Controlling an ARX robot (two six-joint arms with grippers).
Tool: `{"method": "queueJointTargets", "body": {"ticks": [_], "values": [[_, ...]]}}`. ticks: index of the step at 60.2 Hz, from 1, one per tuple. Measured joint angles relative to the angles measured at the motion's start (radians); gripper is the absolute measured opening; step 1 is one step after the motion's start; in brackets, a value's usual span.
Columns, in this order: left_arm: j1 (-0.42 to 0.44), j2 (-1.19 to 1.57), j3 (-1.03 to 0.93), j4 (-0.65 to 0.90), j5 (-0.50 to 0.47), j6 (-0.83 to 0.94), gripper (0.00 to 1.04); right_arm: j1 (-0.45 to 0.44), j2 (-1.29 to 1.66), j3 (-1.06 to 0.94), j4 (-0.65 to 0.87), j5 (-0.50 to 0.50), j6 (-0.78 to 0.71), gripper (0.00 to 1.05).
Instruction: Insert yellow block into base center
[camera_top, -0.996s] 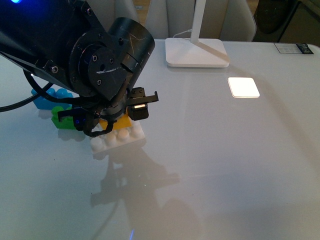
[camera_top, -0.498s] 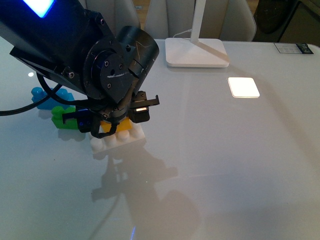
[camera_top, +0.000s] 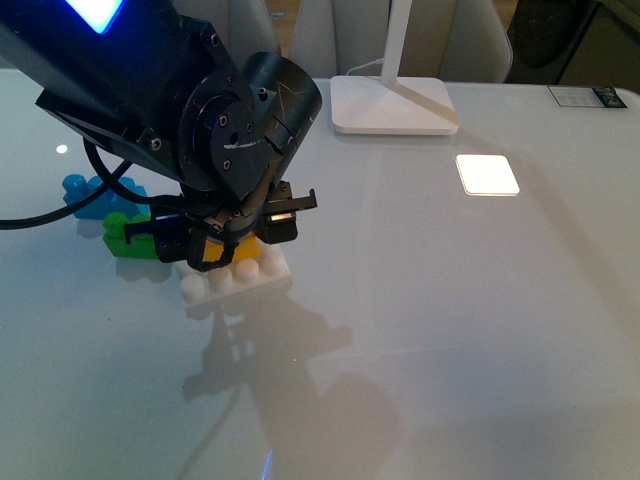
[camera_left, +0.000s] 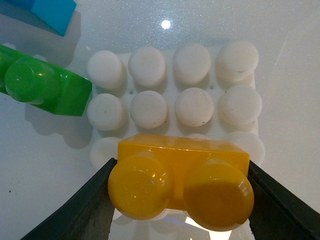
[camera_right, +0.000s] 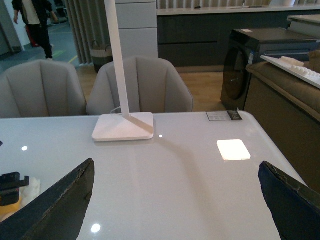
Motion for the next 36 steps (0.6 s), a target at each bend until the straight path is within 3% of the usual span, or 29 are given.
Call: {"method": "queueJointTargets", "body": {"ticks": [36], "values": [[0.000,0.058,0.060,-0.055,-0.020,-0.043,0.63,0.000,0.000,0.000,0.000,0.000,0.000,0.96]]}}
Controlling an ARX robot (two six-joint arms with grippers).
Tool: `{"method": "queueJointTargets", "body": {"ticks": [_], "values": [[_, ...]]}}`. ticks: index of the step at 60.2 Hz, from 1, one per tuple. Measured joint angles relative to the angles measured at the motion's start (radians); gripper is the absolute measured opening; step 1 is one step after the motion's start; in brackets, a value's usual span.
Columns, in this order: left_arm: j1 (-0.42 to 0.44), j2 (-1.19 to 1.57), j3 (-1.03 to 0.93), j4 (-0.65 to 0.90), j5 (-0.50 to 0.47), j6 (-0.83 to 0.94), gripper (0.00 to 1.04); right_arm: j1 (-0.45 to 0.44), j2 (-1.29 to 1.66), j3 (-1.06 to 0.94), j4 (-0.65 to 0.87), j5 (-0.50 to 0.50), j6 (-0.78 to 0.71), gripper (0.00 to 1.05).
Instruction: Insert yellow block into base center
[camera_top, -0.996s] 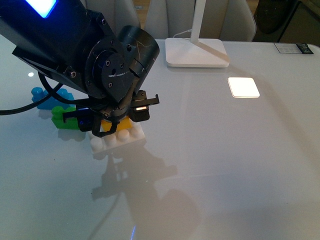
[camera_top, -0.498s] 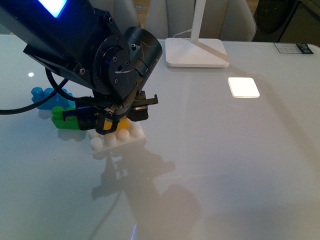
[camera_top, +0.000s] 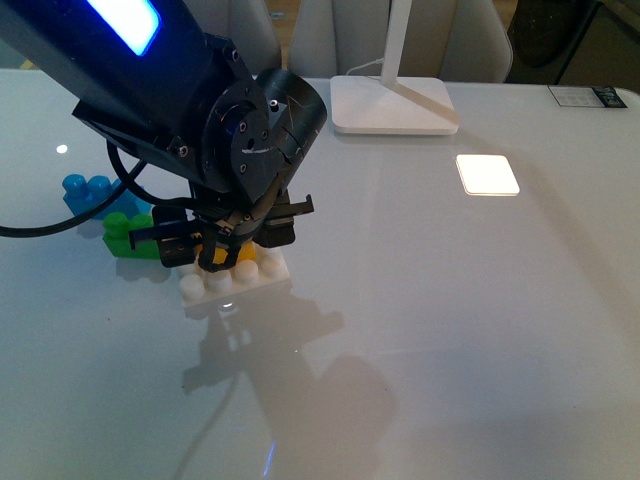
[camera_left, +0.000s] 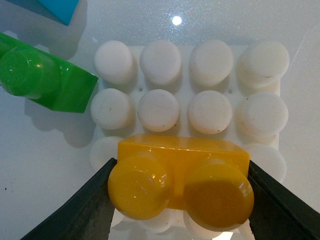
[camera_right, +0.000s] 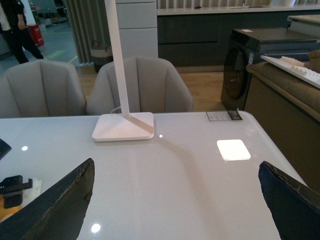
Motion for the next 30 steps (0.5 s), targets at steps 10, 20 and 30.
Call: {"method": "queueJointTargets", "body": {"ticks": [10,20,30], "values": [[0.000,0.003,0.001,-0.002,-0.006,-0.003,0.63,0.000,0.000,0.000,0.000,0.000,0.000,0.96],[0.000,0.005,0.001,-0.002,-0.007,-0.012,0.63,0.000,0.000,0.000,0.000,0.000,0.000,0.96],[-0.001,0.011,0.000,0.006,-0.003,-0.021,0.63,0.000,0.000,0.000,0.000,0.000,0.000,0.96]]}}
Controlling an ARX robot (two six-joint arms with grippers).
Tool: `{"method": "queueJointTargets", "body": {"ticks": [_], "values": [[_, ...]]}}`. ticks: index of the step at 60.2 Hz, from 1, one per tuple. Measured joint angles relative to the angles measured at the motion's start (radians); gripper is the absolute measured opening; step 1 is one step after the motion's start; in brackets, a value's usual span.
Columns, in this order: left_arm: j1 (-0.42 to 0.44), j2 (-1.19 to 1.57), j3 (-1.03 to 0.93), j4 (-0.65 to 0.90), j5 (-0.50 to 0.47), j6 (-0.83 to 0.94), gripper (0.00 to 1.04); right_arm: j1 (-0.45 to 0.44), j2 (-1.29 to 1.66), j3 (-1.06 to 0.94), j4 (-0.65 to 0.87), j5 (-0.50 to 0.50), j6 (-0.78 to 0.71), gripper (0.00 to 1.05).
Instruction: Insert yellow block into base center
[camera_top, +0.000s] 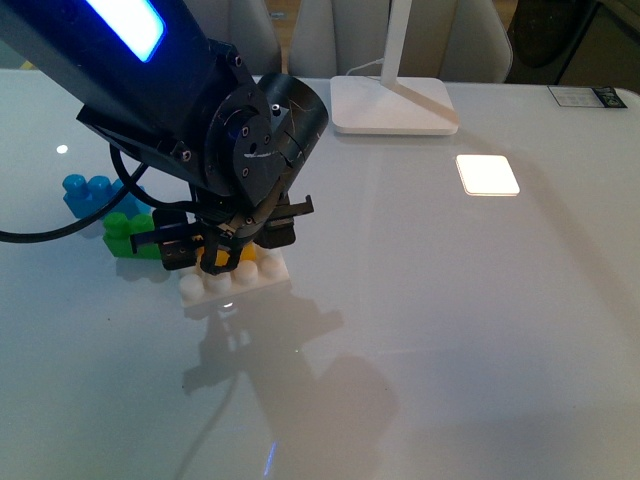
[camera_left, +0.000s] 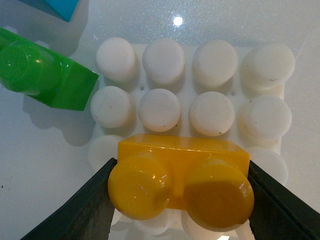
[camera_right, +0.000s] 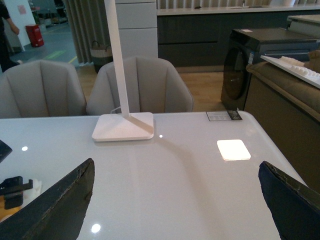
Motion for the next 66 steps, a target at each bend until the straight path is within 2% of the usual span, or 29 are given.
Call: {"method": "queueJointTargets", "body": {"ticks": [27,42,66], "values": [[0.003,-0.003,-0.023,0.035,0.018,0.008,0.63,0.000,0.000,0.000,0.000,0.000,0.000,0.96],[0.016,-0.012,-0.066,0.039,0.065,0.005,0.99,0.000,0.000,0.000,0.000,0.000,0.000,0.96],[0.037,-0.204,-0.192,0.082,0.118,-0.007,0.97,0.000,0.000,0.000,0.000,0.000,0.000,0.96]]}}
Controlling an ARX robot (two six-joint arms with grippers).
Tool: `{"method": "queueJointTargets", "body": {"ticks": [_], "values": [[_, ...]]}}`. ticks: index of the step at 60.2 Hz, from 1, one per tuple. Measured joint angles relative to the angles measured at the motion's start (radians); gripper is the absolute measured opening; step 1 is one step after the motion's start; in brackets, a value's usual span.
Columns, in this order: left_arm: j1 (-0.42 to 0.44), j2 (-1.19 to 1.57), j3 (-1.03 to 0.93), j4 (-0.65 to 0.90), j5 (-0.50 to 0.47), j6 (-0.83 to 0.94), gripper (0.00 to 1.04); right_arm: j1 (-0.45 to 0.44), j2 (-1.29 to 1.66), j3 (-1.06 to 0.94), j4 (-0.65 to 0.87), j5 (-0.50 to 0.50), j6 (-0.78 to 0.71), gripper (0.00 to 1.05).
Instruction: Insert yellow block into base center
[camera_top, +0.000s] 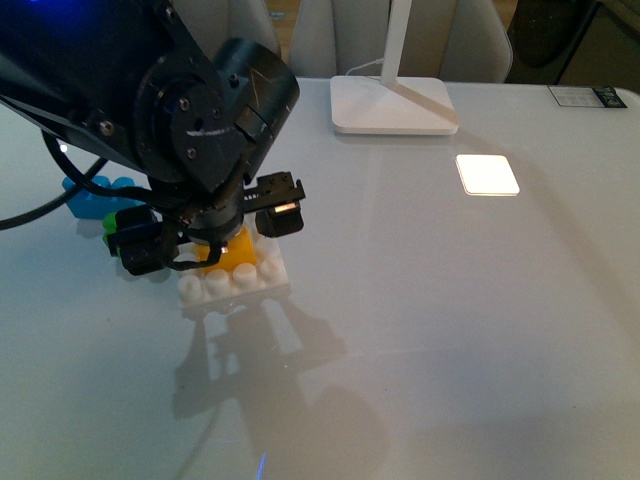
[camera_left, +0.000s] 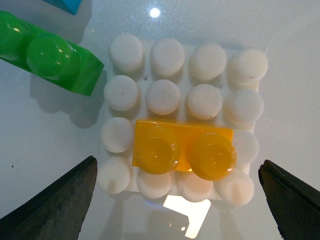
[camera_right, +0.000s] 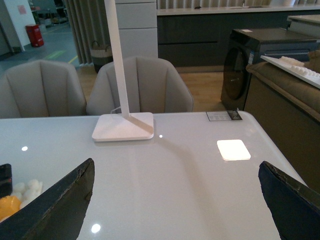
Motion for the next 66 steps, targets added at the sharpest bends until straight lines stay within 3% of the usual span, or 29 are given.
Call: {"method": "queueJointTargets", "body": {"ticks": [22,39,45,50,56,66], "values": [[0.116,-0.426,-0.370,0.216,0.080,0.154,0.97,0.000,0.000,0.000,0.000,0.000,0.000,0.96],[0.358,-0.751,-0.649,0.312,0.253,0.307,0.96,0.000,0.000,0.000,0.000,0.000,0.000,0.96],[0.433,-0.765,-0.859,0.845,0.309,0.516,0.78,0.000,-0.002,0.000,0.000,0.000,0.000,0.96],[0.443,-0.842,-0.975,1.117,0.314,0.642,0.64,0.000,0.001,0.000,0.000,0.001,0.000,0.96],[0.443,-0.953,-1.022,1.189,0.319,0.705,0.46,0.000,-0.001,0.000,0.000,-0.001,0.000,0.96],[0.443,-1.110,-1.118,1.098,0.320,0.739,0.07,0.000,-0.001,0.000,-0.001,0.000,0.000,0.96]]}}
